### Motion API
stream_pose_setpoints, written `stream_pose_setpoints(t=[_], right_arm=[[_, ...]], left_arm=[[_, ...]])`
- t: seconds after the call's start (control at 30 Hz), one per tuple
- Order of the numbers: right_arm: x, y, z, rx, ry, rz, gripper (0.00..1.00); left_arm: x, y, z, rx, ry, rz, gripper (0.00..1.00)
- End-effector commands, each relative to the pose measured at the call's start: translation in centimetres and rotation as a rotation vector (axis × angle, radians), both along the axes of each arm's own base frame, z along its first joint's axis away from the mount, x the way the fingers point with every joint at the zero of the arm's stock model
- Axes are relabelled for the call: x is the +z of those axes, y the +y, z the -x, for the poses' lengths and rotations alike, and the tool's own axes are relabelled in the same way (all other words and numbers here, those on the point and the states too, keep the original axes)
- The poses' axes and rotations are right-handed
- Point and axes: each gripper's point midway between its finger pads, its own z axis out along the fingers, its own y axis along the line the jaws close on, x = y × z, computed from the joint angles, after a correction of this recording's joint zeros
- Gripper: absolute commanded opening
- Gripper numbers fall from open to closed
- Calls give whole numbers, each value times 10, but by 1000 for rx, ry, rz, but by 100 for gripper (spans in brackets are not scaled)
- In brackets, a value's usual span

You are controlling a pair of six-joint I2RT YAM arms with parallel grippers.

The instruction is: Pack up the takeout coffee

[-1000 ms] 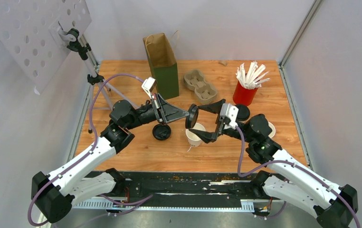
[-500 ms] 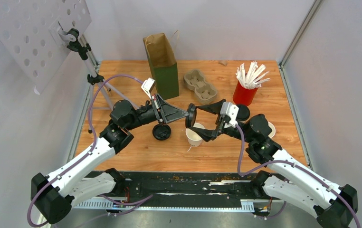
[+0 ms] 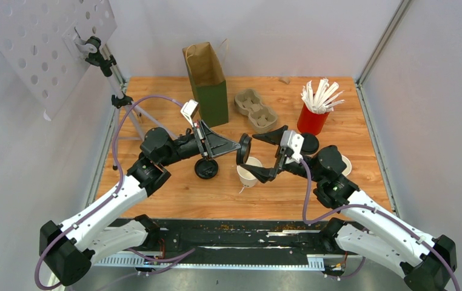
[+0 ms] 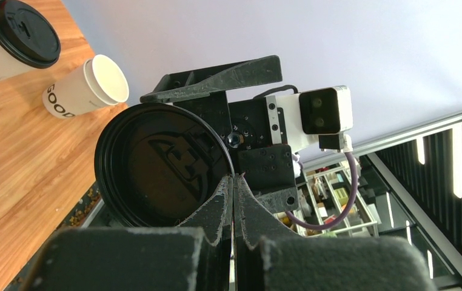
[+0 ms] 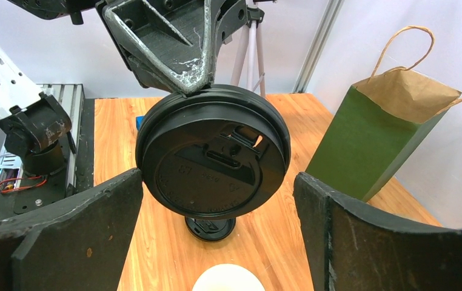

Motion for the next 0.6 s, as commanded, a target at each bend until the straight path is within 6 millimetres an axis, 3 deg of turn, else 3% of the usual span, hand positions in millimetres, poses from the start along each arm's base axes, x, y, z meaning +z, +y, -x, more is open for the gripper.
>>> stream_pose_setpoints(t=[0.0,0.57], right_arm=[[11,-2,6,14,-52,-9,94],[16,2,10,45,-62,-16,90]], left_arm=[[16,4,6,-12,-64,31,0],[18,2,7,-28,-60,34,0]])
